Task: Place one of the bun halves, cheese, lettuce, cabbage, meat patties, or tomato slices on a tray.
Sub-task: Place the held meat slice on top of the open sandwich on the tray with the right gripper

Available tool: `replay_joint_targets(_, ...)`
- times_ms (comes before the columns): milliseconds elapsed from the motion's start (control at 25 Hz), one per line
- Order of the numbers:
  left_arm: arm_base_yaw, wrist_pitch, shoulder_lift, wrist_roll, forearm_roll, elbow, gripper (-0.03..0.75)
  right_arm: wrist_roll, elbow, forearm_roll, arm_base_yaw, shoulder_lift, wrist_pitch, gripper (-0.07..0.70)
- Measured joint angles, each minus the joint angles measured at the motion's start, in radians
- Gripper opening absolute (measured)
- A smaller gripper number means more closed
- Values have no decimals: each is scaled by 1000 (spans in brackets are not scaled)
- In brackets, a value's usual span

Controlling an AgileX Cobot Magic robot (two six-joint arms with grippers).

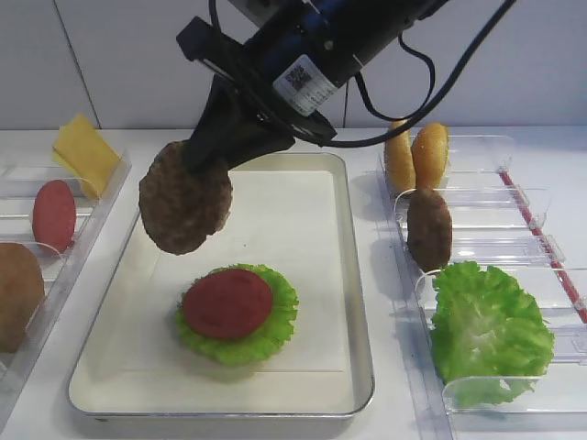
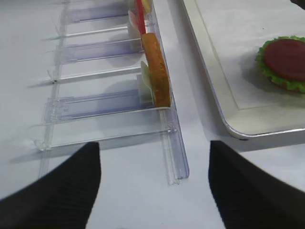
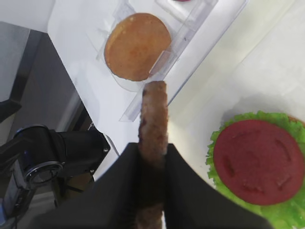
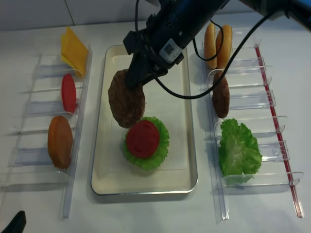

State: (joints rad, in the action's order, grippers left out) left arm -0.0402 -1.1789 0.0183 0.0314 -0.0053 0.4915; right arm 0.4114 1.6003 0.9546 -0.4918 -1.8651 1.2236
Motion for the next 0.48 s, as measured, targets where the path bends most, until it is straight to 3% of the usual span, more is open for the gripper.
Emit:
replay_joint_targets(160,0,0,0,0,0,0,440,45,-67,60,0,0,-8,140)
replay_joint_targets(480,0,0,0,0,0,0,440,297,-333,414,28,0,-25,140)
